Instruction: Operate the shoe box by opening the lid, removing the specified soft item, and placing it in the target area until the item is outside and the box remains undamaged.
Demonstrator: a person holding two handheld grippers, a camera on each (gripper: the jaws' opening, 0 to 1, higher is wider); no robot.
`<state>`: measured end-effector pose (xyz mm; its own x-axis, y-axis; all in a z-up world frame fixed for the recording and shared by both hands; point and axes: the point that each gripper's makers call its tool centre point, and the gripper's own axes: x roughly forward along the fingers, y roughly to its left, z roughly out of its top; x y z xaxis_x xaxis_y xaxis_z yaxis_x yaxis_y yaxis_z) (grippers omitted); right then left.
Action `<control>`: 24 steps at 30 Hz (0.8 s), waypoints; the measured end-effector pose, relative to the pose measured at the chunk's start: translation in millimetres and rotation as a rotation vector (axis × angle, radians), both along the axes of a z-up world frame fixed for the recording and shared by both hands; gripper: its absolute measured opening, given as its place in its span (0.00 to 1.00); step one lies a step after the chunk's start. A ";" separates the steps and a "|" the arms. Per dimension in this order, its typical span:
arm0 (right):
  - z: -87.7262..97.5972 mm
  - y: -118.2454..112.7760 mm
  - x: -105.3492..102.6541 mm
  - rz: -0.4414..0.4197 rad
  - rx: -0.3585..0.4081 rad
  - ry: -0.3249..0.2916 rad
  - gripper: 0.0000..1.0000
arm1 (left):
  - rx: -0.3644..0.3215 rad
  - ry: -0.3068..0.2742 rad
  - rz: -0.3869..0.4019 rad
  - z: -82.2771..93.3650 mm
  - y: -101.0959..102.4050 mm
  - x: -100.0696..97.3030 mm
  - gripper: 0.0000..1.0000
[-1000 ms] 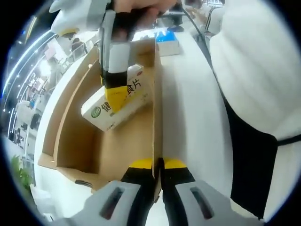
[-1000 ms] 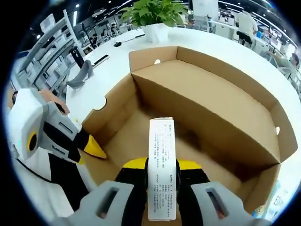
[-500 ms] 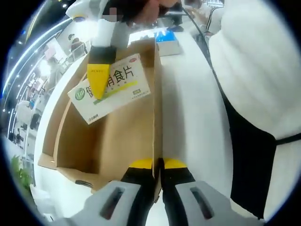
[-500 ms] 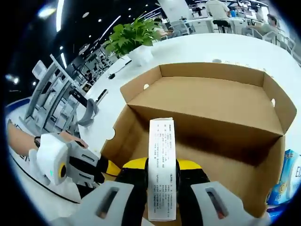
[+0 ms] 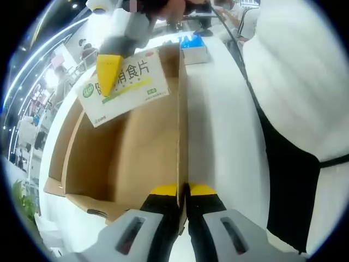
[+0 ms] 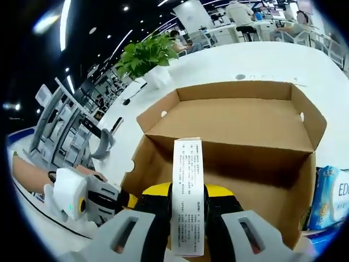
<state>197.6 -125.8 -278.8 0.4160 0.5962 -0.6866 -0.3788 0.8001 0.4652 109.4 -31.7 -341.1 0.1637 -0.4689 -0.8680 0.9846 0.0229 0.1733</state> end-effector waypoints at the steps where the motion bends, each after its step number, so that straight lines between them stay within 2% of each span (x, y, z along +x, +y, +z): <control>1: 1.7 -0.5 -0.1 -0.003 0.004 0.000 0.20 | 0.002 -0.001 -0.005 -0.1 0.1 -0.1 0.03; 5: 5.8 -5.2 0.6 -0.029 0.016 -0.005 0.20 | 0.003 0.014 0.006 0.4 0.2 0.2 0.03; 8: 10.7 -9.5 1.7 -0.066 0.059 -0.008 0.20 | 0.002 0.013 0.007 0.5 0.4 0.0 0.03; 9: 13.1 -8.7 0.4 -0.084 0.109 0.012 0.20 | 0.001 0.011 0.007 0.6 0.5 0.0 0.03; 12: 17.1 -13.9 1.6 -0.127 0.172 0.022 0.20 | -0.003 0.003 0.005 0.6 0.1 -0.1 0.03; 17: 22.2 -23.6 0.4 -0.140 0.179 0.007 0.20 | -0.004 0.007 0.003 0.6 -0.1 -0.1 0.03; 19: 24.5 -26.4 -2.1 -0.118 0.189 -0.004 0.20 | -0.005 0.008 0.002 0.6 -0.1 -0.1 0.03; 22: 36.2 -24.3 -8.4 -0.097 0.321 0.001 0.20 | -0.005 0.009 0.002 0.6 -0.2 0.0 0.03; 23: 37.3 -27.6 -8.9 -0.117 0.340 0.004 0.20 | -0.005 0.009 0.002 0.6 -0.2 0.0 0.03; 24: 34.9 -37.5 -12.0 -0.144 0.319 0.010 0.20 | -0.006 0.008 0.001 0.7 -0.2 0.1 0.03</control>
<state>185.6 -163.3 -243.9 0.5056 0.7172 -0.4797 -0.2663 0.6585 0.7038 109.5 -31.9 -340.4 0.1569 -0.4742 -0.8663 0.9860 0.0247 0.1650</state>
